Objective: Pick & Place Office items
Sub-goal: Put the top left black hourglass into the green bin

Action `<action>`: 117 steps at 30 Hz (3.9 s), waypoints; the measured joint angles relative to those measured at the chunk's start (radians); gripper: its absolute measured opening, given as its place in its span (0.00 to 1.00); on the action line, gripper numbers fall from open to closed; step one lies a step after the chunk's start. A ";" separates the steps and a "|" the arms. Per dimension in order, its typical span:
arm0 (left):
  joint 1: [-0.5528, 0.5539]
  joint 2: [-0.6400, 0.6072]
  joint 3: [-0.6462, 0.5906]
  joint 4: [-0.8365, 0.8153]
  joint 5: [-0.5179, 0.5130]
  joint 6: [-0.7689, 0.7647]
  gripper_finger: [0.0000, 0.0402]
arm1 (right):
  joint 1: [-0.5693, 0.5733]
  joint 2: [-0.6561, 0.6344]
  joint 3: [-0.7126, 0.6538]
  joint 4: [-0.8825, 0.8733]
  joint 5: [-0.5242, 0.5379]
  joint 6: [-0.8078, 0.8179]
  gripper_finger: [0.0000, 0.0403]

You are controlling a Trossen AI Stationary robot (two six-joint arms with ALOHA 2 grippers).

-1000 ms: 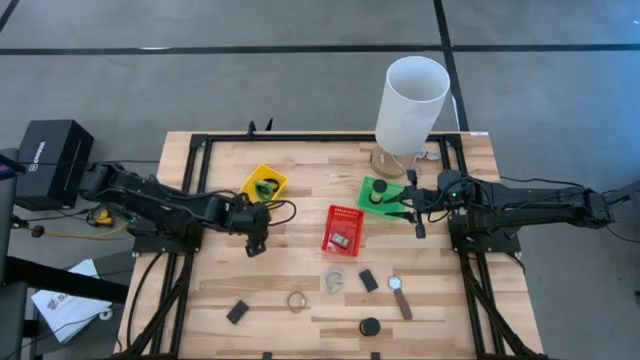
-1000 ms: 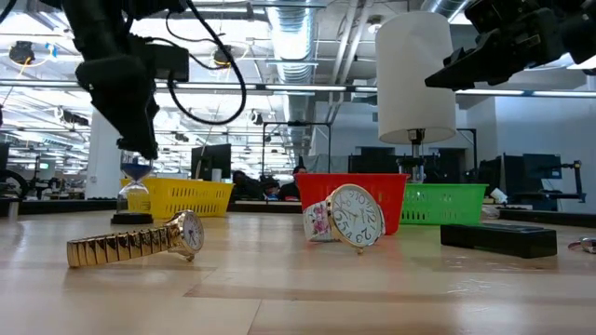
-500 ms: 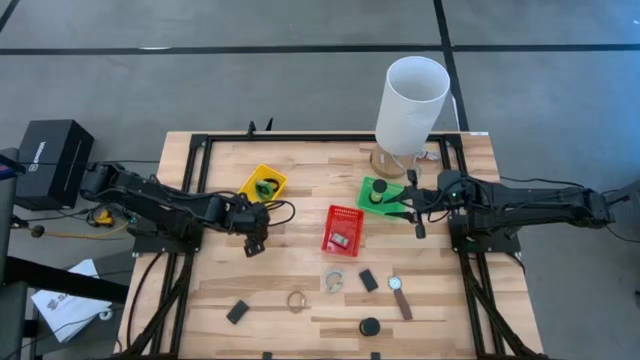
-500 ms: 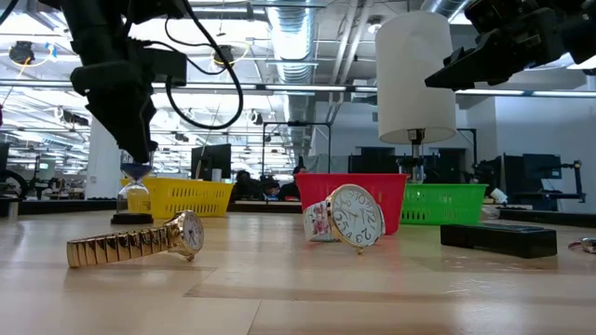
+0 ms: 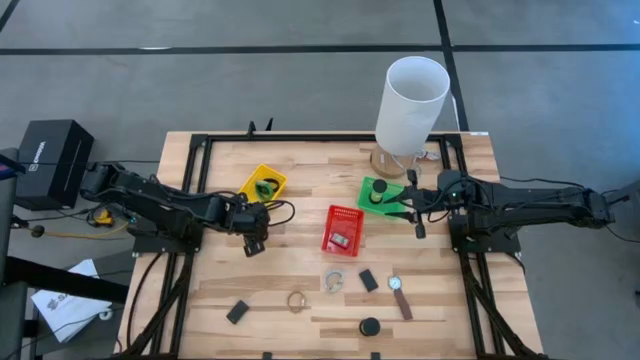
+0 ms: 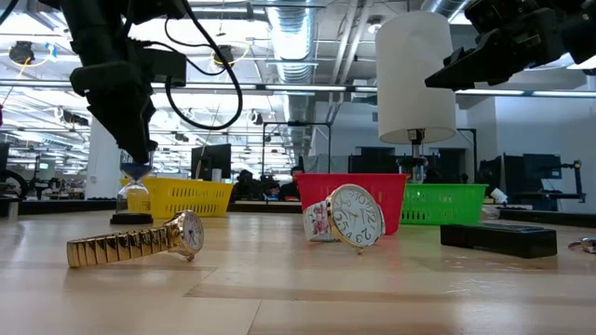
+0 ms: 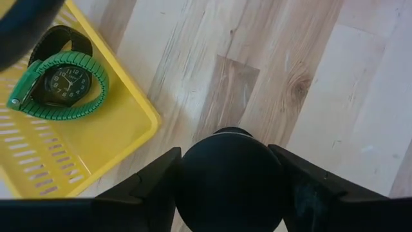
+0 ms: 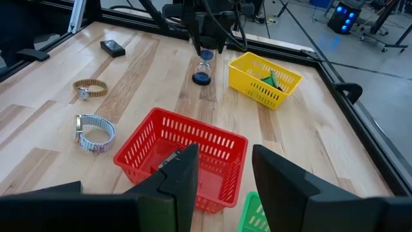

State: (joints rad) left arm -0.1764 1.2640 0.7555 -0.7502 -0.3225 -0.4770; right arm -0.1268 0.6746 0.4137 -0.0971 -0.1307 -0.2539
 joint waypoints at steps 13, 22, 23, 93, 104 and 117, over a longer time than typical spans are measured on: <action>0.000 0.000 0.000 0.164 0.006 0.023 0.50 | 0.000 0.000 0.000 0.000 0.000 0.000 0.34; 0.000 0.000 0.000 0.501 0.016 0.202 0.51 | 0.000 0.000 0.000 0.000 0.000 0.000 0.34; 0.001 0.000 0.000 0.551 0.016 0.223 0.50 | 0.000 0.000 0.000 0.000 0.000 0.000 0.34; -0.071 0.391 0.202 0.663 0.136 0.389 0.51 | 0.000 0.000 0.000 0.047 0.000 -0.016 0.34; -0.060 0.390 0.149 0.661 0.171 0.428 0.55 | 0.000 0.000 0.000 0.050 0.000 0.027 0.34; -0.058 0.390 0.145 0.690 0.179 0.459 0.54 | 0.000 0.000 0.000 0.049 0.000 0.090 0.34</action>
State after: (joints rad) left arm -0.2340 1.6539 0.9009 -0.0606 -0.1432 -0.0185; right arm -0.1271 0.6750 0.4133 -0.0479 -0.1310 -0.1643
